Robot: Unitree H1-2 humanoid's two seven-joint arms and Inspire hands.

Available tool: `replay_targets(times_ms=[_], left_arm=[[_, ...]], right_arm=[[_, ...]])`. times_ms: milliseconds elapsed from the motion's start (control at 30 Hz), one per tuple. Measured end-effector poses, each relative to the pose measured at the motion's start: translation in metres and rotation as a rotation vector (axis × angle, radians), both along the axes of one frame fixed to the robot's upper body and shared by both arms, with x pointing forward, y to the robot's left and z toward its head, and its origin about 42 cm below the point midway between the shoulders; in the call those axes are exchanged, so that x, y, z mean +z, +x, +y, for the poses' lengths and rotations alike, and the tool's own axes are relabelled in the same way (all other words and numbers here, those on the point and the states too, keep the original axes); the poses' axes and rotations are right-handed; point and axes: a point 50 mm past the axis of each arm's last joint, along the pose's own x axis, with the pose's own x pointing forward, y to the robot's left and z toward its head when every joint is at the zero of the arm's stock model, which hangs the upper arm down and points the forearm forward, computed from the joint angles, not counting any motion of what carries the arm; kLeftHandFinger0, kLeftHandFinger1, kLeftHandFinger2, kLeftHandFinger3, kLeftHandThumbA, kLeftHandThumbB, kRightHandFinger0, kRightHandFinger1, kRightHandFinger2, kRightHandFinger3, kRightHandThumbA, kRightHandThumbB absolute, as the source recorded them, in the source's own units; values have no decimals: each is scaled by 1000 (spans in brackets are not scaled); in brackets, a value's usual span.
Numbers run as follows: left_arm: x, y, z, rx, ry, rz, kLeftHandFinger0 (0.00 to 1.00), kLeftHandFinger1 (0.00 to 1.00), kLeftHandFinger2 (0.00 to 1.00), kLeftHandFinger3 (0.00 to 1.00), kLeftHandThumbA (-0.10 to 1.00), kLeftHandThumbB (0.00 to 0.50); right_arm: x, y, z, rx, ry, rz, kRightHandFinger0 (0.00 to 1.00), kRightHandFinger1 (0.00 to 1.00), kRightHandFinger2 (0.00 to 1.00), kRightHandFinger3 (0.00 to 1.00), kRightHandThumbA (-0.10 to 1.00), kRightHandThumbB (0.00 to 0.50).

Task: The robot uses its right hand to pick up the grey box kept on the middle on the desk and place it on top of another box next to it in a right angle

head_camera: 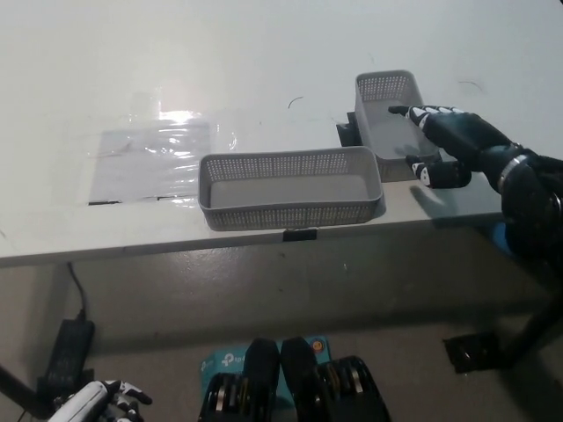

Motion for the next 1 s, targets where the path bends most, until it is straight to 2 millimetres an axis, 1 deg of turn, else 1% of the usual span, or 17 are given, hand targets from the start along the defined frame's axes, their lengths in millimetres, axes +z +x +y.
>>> replay_targets(times_ms=[33, 100, 167, 200, 333, 400, 467, 500, 600, 667, 800, 833, 867, 900, 933, 967, 1000], left_arm=[[0, 0, 0, -1, 1, -1, 380, 399, 528, 606, 269, 304], [1, 1, 0, -2, 2, -2, 416, 421, 545, 603, 273, 309], [2, 2, 0, -4, 4, -5, 404, 410, 533, 592, 274, 311], [2, 3, 0, -5, 5, -7, 412, 417, 539, 600, 277, 314], [4, 5, 1, -12, 15, -8, 437, 434, 567, 654, 260, 302], [5, 6, 2, -15, 19, -6, 397, 404, 545, 635, 272, 310], [5, 7, 2, -16, 20, 1, 387, 400, 540, 635, 274, 307], [5, 7, 2, -16, 21, 3, 333, 356, 503, 620, 267, 314], [6, 8, 2, -18, 25, 0, 332, 360, 505, 617, 268, 314], [6, 8, 1, -19, 26, 0, 327, 358, 505, 626, 284, 315], [7, 10, 1, -24, 29, 2, 344, 366, 499, 647, 288, 312], [8, 10, 2, -25, 29, 4, 399, 413, 533, 654, 322, 324], [8, 10, 2, -26, 30, 4, 424, 428, 553, 662, 326, 324], [9, 11, 2, -27, 31, 2, 416, 419, 547, 653, 302, 316], [10, 13, 2, -29, 31, -1, 409, 413, 536, 641, 286, 322], [11, 14, 2, -30, 32, -5, 385, 386, 509, 633, 270, 317], [12, 15, 1, -31, 32, -9, 380, 385, 503, 630, 258, 324]], right_arm=[[-1, 3, 0, -1, -13, 4, 1000, 1000, 1000, 1000, 272, 383], [-5, 9, 0, -2, -36, 13, 1000, 1000, 1000, 1000, 255, 399], [-12, 14, 0, 0, -61, 24, 1000, 1000, 1000, 1000, 247, 412], [-16, 16, 0, 2, -71, 30, 1000, 1000, 1000, 1000, 241, 394], [-34, 21, 2, 0, -106, 54, 1000, 1000, 1000, 1000, 237, 389], [-36, 22, 3, 6, -112, 45, 1000, 1000, 1000, 1000, 276, 397], [-39, 22, 7, 21, -131, 34, 1000, 1000, 1000, 1000, 293, 390], [-40, 22, 8, 27, -136, 31, 1000, 1000, 1000, 1000, 270, 384], [-43, 20, 11, 46, -162, 14, 1000, 1000, 1000, 1000, 242, 385], [-45, 18, 12, 51, -166, 10, 1000, 1000, 1000, 1000, 197, 356], [-60, 6, 21, 94, -172, 26, 1000, 1000, 1000, 1000, 176, 346], [-60, 5, 21, 95, -175, 22, 1000, 1000, 1000, 1000, 122, 320], [-59, 5, 21, 95, -179, 21, 1000, 1000, 1000, 1000, 120, 325], [-60, 5, 22, 96, -188, 18, 568, 787, 1000, 1000, 38, 271], [-60, 5, 23, 97, -206, 15, 280, 490, 875, 1000, -41, 253], [-59, 6, 24, 101, -229, 11, 119, 274, 590, 1000, -86, 238], [-57, 7, 26, 107, -263, 5, 10, 62, 332, 1000, -99, 207]])
